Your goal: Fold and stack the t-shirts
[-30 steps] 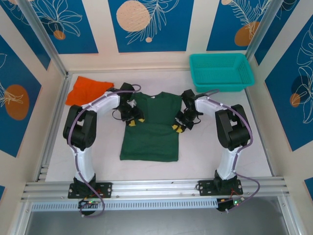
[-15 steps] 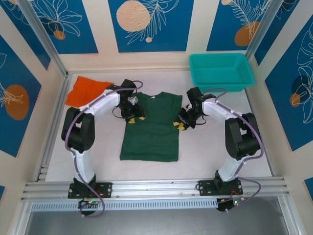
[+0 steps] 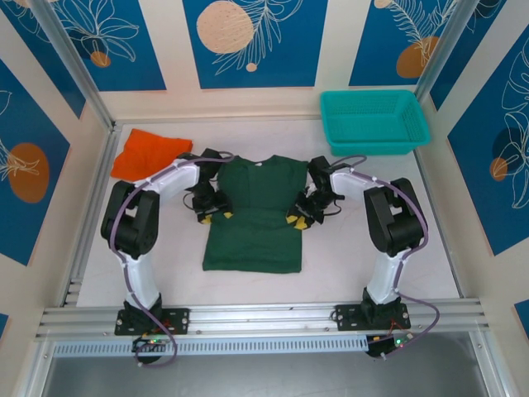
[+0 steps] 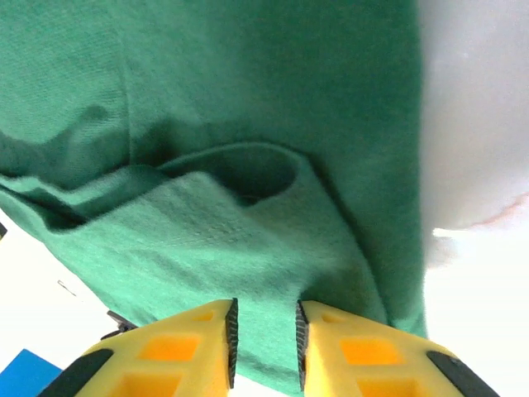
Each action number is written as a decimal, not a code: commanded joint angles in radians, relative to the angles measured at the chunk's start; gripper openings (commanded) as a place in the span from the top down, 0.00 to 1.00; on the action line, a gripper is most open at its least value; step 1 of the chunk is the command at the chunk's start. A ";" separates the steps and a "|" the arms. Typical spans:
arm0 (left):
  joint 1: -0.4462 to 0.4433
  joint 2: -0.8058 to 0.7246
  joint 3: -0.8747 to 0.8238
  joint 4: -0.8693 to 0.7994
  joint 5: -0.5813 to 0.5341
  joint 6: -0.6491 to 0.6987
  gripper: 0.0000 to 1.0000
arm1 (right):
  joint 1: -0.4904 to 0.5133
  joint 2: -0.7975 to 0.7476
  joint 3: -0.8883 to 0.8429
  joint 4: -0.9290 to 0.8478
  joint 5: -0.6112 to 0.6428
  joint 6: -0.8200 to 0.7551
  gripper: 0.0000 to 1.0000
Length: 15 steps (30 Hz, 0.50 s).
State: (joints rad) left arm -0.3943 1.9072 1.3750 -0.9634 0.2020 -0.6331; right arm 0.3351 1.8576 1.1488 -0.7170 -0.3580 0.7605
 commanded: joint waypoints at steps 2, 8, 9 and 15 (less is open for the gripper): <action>0.006 -0.126 -0.033 -0.089 -0.073 -0.040 0.32 | -0.010 -0.141 -0.094 -0.006 0.028 -0.011 0.60; 0.008 -0.309 -0.232 -0.045 0.012 -0.061 0.19 | 0.067 -0.345 -0.278 0.055 0.031 0.060 0.51; 0.008 -0.335 -0.279 -0.024 0.054 -0.063 0.19 | 0.089 -0.370 -0.301 0.054 0.039 0.077 0.51; 0.008 -0.463 -0.522 0.086 0.280 -0.067 0.31 | 0.228 -0.508 -0.431 0.073 0.101 0.205 0.46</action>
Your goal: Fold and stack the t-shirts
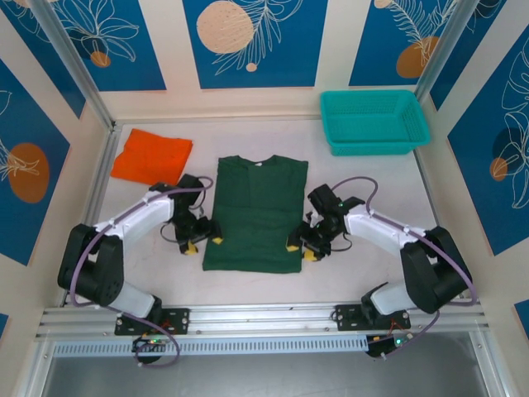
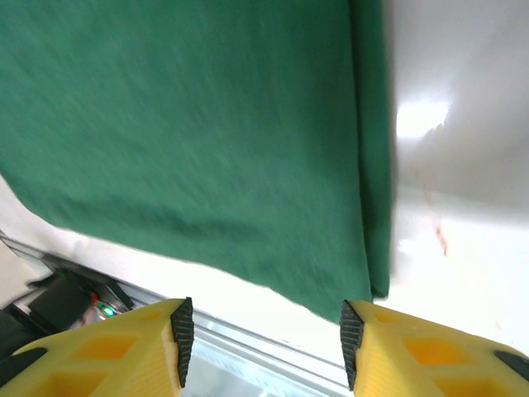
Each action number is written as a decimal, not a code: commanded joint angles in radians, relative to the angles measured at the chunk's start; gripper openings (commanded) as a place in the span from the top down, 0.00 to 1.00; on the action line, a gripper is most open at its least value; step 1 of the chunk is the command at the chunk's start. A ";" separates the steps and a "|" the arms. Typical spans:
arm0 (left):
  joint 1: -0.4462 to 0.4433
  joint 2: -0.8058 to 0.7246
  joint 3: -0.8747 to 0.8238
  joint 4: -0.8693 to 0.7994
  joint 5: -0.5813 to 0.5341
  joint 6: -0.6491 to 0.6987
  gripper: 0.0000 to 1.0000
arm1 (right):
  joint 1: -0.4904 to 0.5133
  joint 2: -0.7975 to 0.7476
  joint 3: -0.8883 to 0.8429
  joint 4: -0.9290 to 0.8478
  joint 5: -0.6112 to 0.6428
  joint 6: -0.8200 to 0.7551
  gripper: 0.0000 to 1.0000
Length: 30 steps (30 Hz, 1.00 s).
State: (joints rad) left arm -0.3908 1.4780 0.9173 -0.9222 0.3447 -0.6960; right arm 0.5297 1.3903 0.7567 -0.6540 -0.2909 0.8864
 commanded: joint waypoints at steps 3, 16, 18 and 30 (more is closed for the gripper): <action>0.004 -0.092 -0.140 0.042 0.110 -0.007 0.34 | 0.062 -0.060 -0.087 0.023 0.072 0.130 0.46; 0.006 -0.188 -0.305 0.199 0.111 -0.155 0.45 | 0.095 0.041 -0.078 0.065 0.110 0.157 0.51; 0.006 -0.181 -0.310 0.205 0.097 -0.155 0.46 | 0.096 0.059 -0.073 0.078 0.101 0.149 0.54; 0.012 -0.092 -0.320 0.279 0.034 -0.163 0.67 | 0.084 0.108 -0.067 0.080 0.098 0.122 0.89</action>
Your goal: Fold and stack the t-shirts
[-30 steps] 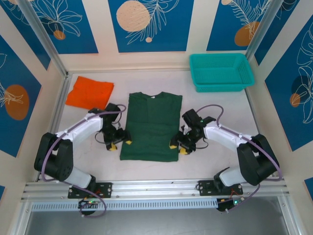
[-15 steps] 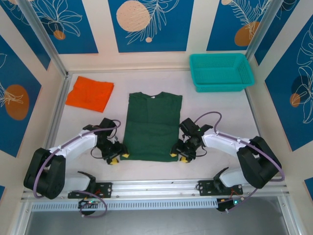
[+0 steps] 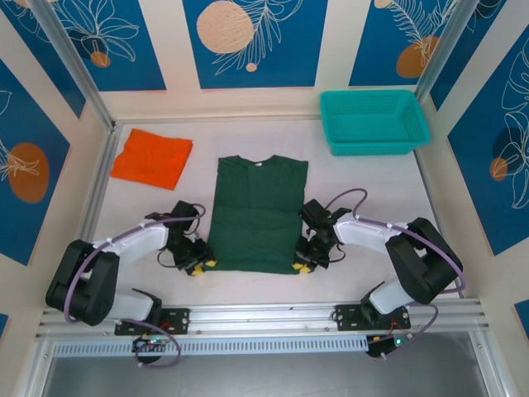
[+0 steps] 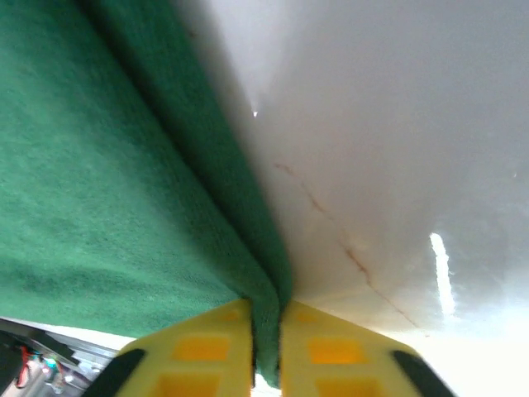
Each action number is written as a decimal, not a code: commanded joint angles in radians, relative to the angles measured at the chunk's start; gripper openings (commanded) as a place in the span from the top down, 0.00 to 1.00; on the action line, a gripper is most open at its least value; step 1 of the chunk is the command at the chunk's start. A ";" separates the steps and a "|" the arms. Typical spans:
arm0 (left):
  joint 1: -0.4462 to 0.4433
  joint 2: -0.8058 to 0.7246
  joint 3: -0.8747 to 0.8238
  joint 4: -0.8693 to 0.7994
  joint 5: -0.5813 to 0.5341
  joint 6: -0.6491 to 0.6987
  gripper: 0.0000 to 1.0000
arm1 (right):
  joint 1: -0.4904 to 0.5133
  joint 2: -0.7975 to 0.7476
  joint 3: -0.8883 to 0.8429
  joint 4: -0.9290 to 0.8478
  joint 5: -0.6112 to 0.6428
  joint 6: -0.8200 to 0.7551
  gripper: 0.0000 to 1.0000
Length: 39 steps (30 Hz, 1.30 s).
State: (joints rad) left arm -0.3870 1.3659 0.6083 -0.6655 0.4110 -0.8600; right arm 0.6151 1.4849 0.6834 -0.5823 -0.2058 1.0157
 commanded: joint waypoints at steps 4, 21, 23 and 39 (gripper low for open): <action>0.007 0.050 0.002 0.030 -0.056 0.022 0.89 | -0.007 0.004 0.006 -0.013 0.027 -0.022 1.00; -0.222 -0.219 0.020 -0.318 -0.120 0.062 1.00 | 0.184 -0.235 -0.158 -0.008 0.017 0.081 1.00; -0.262 -0.270 0.018 -0.356 -0.113 0.031 1.00 | 0.239 -0.301 -0.181 -0.014 0.027 0.123 1.00; -0.274 -0.360 0.338 -0.582 -0.049 0.046 1.00 | 0.229 -0.668 -0.076 -0.248 0.075 0.161 1.00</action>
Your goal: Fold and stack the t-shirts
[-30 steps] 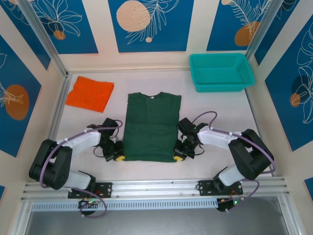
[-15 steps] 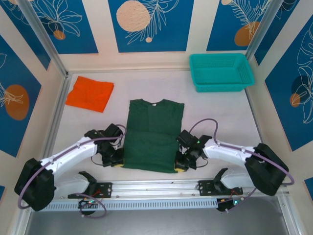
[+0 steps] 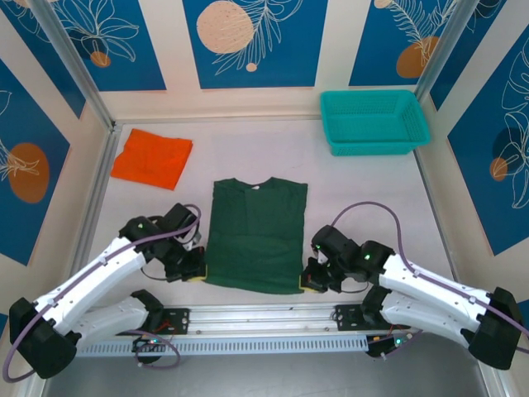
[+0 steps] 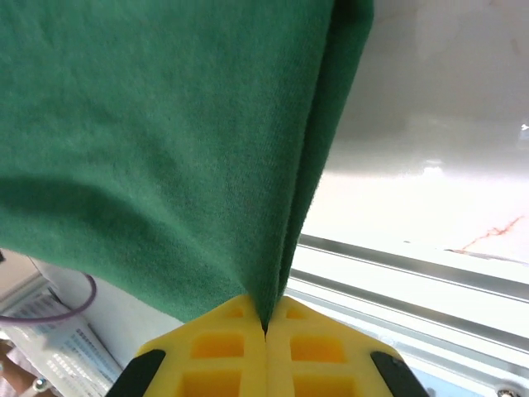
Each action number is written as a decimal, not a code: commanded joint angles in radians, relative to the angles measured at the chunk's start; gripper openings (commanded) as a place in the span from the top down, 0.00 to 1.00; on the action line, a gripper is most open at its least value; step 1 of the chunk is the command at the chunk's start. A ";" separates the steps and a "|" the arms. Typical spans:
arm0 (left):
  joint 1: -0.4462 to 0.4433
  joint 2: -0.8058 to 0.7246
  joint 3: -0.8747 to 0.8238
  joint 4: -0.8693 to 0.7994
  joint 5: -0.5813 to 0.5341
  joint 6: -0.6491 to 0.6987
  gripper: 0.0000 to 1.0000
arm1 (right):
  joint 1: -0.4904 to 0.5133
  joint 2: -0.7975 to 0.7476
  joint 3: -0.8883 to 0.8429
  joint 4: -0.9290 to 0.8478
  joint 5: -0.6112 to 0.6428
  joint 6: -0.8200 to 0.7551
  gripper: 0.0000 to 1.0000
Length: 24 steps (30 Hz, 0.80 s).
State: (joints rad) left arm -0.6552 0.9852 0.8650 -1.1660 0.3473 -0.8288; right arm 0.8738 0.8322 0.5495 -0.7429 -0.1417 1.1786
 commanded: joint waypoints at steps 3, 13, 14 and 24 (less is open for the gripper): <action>0.008 0.062 0.179 -0.094 -0.010 0.022 1.00 | -0.095 0.009 0.122 -0.135 0.004 -0.034 1.00; 0.253 0.249 0.308 0.052 0.062 0.057 1.00 | -0.426 0.336 0.382 -0.199 -0.153 -0.252 1.00; 0.274 0.288 0.327 0.076 0.078 0.066 0.99 | -0.444 0.390 0.428 -0.213 -0.155 -0.274 1.00; 0.381 0.670 0.586 0.157 0.056 0.135 1.00 | -0.579 0.918 0.896 -0.344 -0.150 -0.407 1.00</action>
State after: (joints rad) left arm -0.3161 1.6058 1.3991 -1.0389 0.4023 -0.7223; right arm 0.3260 1.6855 1.3560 -1.0103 -0.2741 0.8249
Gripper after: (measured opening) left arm 0.037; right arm 0.065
